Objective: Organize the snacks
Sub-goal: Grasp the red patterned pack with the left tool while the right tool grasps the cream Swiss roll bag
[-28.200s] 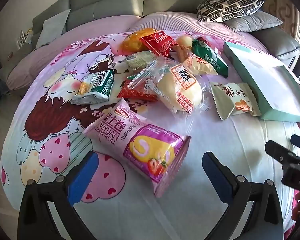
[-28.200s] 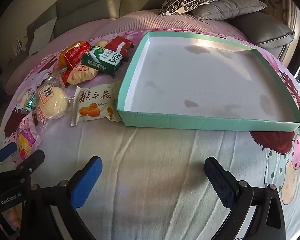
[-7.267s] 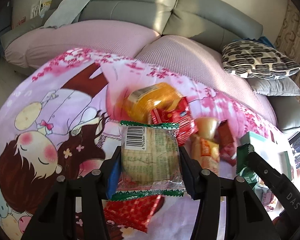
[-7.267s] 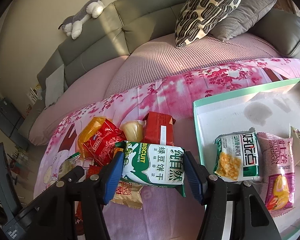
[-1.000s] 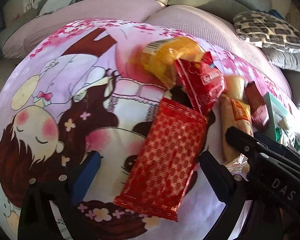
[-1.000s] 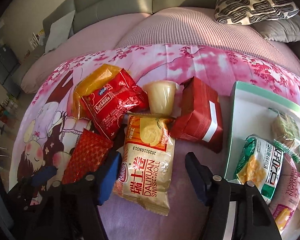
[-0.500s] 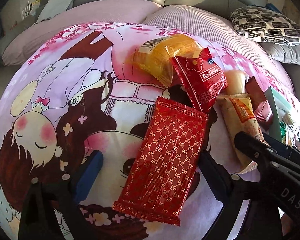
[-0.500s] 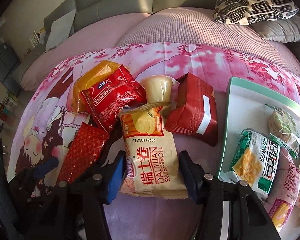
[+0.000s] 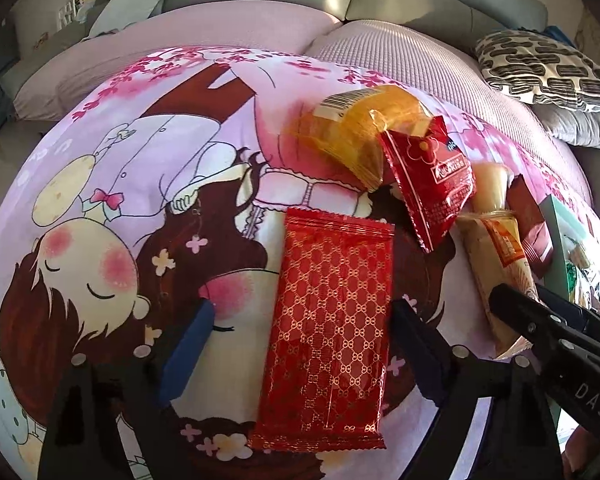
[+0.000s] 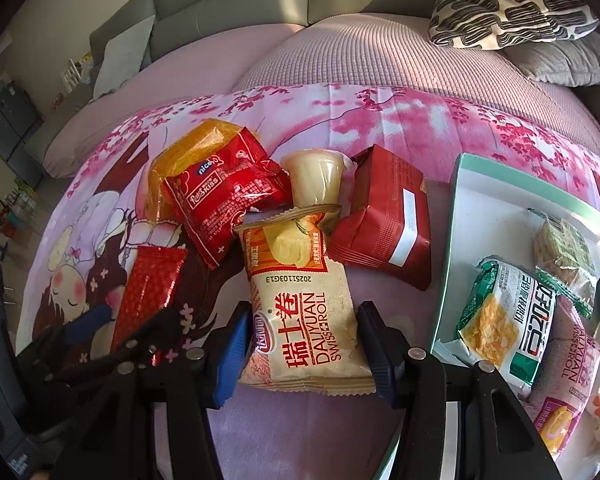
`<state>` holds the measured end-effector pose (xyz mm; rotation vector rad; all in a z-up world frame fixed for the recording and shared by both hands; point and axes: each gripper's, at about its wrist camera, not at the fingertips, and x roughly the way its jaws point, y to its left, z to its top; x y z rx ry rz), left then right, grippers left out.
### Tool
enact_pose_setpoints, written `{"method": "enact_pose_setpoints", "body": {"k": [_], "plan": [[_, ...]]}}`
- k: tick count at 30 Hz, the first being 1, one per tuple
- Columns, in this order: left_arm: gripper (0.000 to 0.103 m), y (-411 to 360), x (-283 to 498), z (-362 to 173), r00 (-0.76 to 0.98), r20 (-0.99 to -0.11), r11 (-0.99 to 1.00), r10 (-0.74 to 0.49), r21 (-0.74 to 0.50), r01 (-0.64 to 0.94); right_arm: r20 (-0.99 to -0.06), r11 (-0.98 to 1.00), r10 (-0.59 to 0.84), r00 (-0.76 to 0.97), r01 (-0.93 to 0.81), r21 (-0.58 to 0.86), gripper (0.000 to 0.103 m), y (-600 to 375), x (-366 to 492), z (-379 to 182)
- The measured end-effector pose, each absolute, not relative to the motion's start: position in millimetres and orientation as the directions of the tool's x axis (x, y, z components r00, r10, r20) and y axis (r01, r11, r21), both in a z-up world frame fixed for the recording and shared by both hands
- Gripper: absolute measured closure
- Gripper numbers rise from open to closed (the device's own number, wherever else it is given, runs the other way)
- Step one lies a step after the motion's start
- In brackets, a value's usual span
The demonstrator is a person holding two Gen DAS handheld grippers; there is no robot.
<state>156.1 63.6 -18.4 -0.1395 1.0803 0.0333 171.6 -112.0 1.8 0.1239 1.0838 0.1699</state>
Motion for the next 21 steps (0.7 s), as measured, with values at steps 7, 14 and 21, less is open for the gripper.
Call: {"method": "enact_pose_setpoints", "body": {"k": [7,14,21], "plan": [[0.028,71.4,159.5,-17.3,0.484,-0.875,0.983,-0.032,-0.115,-0.142,-0.871,0.981,0.193,0.453,-0.086,0.172,0.044,-109.4,172.8,1.4],[0.029,72.3,157.5,-17.0,0.485,-0.874,0.982,-0.031,-0.117,-0.146,-0.882,0.988,0.149,0.447,-0.112,0.11,0.044,-98.7,178.4,-3.3],[0.029,72.4,157.2,-16.6,0.487,-0.873,0.982,-0.032,-0.119,-0.149,-0.891,0.989,0.089,0.446,-0.146,0.026,0.044,-87.5,182.7,-7.8]]}}
